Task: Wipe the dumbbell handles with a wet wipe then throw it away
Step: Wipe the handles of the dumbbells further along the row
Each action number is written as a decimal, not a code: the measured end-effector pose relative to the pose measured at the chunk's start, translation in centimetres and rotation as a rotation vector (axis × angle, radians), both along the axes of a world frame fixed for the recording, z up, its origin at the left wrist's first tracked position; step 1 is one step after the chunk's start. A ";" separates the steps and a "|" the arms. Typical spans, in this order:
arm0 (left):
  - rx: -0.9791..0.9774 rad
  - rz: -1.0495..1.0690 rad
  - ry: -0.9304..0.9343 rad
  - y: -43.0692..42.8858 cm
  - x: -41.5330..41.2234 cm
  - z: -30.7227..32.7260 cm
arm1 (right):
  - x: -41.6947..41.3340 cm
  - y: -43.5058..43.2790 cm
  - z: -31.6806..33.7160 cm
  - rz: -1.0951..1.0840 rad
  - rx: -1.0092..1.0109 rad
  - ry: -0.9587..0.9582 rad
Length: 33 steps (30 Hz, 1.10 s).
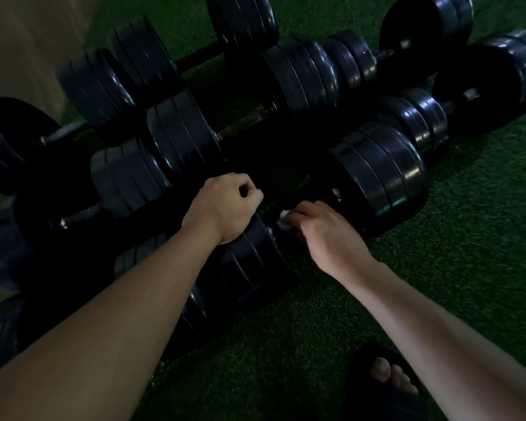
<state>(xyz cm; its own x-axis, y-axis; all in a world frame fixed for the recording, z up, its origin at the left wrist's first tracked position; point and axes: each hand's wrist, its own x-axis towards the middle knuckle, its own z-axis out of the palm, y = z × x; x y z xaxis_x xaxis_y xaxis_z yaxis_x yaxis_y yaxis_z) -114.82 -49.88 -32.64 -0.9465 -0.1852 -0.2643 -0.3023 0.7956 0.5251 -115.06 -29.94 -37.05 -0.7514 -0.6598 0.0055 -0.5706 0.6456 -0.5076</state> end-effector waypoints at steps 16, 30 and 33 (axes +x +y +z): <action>-0.024 -0.251 0.040 0.6 0.4 1.4 | 1.4 1.8 2.6 -0.686 -0.412 -0.367; 0.583 0.021 0.005 8.8 -1.7 3.2 | 0.5 5.0 5.3 -0.619 -0.555 -0.436; 0.416 0.150 0.015 8.7 -3.0 0.9 | 0.0 6.6 5.1 -0.611 -0.386 -0.069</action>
